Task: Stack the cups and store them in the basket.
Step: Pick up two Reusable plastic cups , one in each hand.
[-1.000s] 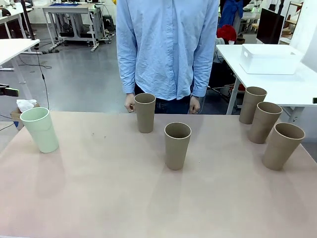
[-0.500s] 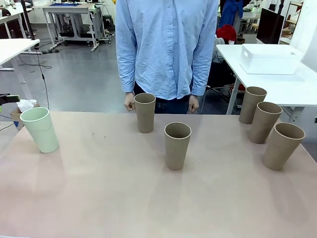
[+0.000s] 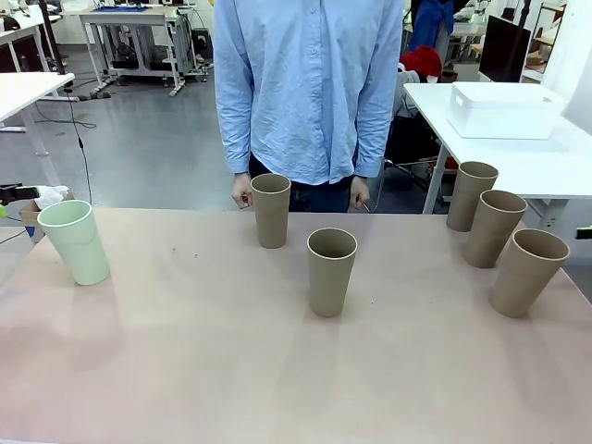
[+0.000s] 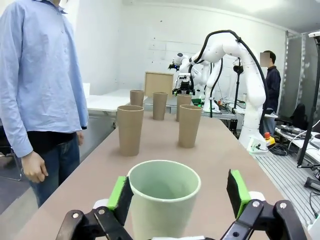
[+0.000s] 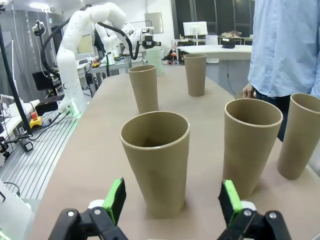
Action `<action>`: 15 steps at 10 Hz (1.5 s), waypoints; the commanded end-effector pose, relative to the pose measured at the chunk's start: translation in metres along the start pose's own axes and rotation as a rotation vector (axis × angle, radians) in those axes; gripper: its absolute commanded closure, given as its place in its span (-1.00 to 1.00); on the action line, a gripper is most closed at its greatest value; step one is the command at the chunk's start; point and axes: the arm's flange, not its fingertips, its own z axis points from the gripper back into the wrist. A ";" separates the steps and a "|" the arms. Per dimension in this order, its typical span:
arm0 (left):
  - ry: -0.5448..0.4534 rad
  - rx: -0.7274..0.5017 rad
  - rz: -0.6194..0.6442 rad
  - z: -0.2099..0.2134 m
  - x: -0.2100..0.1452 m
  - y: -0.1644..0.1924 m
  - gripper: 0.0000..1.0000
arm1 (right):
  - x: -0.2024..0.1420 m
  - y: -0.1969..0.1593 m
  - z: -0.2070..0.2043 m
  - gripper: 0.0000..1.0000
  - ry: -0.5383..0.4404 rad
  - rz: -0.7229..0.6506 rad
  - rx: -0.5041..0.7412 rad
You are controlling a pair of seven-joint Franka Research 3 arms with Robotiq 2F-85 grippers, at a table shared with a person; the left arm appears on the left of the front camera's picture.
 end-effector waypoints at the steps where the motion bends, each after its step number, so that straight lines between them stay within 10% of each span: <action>1: 0.018 0.011 0.008 -0.008 0.000 -0.002 -1.00 | 0.004 0.001 0.002 -1.00 0.006 0.002 -0.002; 15: 0.095 0.206 -0.225 0.017 -0.064 0.033 -1.00 | -0.072 0.012 -0.066 -1.00 -0.116 0.085 0.099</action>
